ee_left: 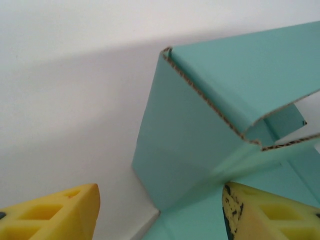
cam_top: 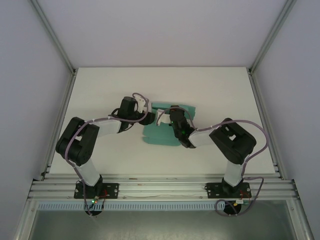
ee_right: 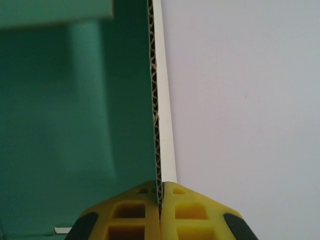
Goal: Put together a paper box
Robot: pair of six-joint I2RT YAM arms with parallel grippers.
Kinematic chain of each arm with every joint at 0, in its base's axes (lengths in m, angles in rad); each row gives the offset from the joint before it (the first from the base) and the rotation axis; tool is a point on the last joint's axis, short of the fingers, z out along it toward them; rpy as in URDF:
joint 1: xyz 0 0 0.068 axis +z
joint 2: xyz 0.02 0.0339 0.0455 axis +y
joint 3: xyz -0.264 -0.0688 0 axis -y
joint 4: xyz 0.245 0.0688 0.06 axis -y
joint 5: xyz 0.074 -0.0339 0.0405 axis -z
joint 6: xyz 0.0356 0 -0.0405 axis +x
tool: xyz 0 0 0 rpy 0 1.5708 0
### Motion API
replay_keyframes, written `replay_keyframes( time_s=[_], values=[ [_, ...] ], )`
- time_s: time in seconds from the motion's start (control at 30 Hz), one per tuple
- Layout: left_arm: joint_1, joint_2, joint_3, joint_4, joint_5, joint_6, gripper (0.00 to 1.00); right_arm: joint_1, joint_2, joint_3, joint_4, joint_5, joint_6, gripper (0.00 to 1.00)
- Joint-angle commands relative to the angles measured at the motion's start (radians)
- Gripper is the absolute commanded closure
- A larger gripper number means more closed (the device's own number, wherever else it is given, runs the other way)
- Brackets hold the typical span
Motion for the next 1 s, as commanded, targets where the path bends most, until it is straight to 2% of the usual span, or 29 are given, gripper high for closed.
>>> replay_keyframes(
  time_s=[0.0, 0.13, 0.17, 0.4, 0.53, 0.57, 0.63, 0.7, 0.73, 0.8, 0.83, 0.87, 0.9, 0.97],
  values=[
    [-0.019, 0.035, -0.006, 0.118, -0.058, 0.023, 0.35, 0.013, -0.024, -0.018, -0.105, -0.036, 0.045, 1.00],
    [-0.038, 0.057, 0.001, 0.166, -0.075, 0.033, 0.35, 0.013, -0.017, -0.027, -0.126, -0.040, 0.050, 1.00],
    [-0.040, 0.065, 0.001, 0.173, -0.091, 0.032, 0.37, 0.012, -0.016, -0.030, -0.128, -0.041, 0.053, 1.00],
    [-0.048, 0.111, 0.090, 0.123, -0.131, 0.027, 0.66, 0.012, -0.014, -0.009, -0.170, -0.025, 0.092, 1.00],
    [-0.066, 0.129, 0.094, 0.099, -0.222, 0.028, 0.90, 0.013, -0.017, -0.006, -0.170, -0.015, 0.137, 1.00],
    [-0.073, 0.133, 0.091, 0.101, -0.254, 0.028, 0.93, 0.015, -0.021, -0.003, -0.174, -0.014, 0.157, 1.00],
    [-0.086, 0.137, 0.080, 0.109, -0.287, 0.035, 1.00, 0.018, -0.039, 0.004, -0.215, -0.010, 0.204, 0.91],
    [-0.091, 0.133, 0.067, 0.120, -0.287, 0.041, 1.00, 0.018, -0.063, 0.013, -0.245, -0.006, 0.264, 0.71],
    [-0.093, 0.131, 0.061, 0.125, -0.285, 0.039, 1.00, 0.018, -0.079, 0.017, -0.260, -0.001, 0.296, 0.64],
    [-0.095, 0.122, 0.050, 0.127, -0.275, 0.044, 1.00, 0.018, -0.123, 0.033, -0.310, 0.015, 0.384, 0.54],
    [-0.097, 0.118, 0.044, 0.131, -0.273, 0.046, 1.00, 0.018, -0.149, 0.042, -0.352, 0.016, 0.429, 0.53],
    [-0.099, 0.112, 0.037, 0.132, -0.265, 0.053, 1.00, 0.018, -0.179, 0.047, -0.394, 0.011, 0.480, 0.46],
    [-0.099, 0.106, 0.028, 0.138, -0.260, 0.058, 1.00, 0.017, -0.220, 0.052, -0.451, -0.001, 0.546, 0.29],
    [-0.105, 0.098, 0.010, 0.153, -0.249, 0.066, 1.00, 0.017, -0.291, 0.056, -0.539, -0.033, 0.654, 0.27]
  ],
)
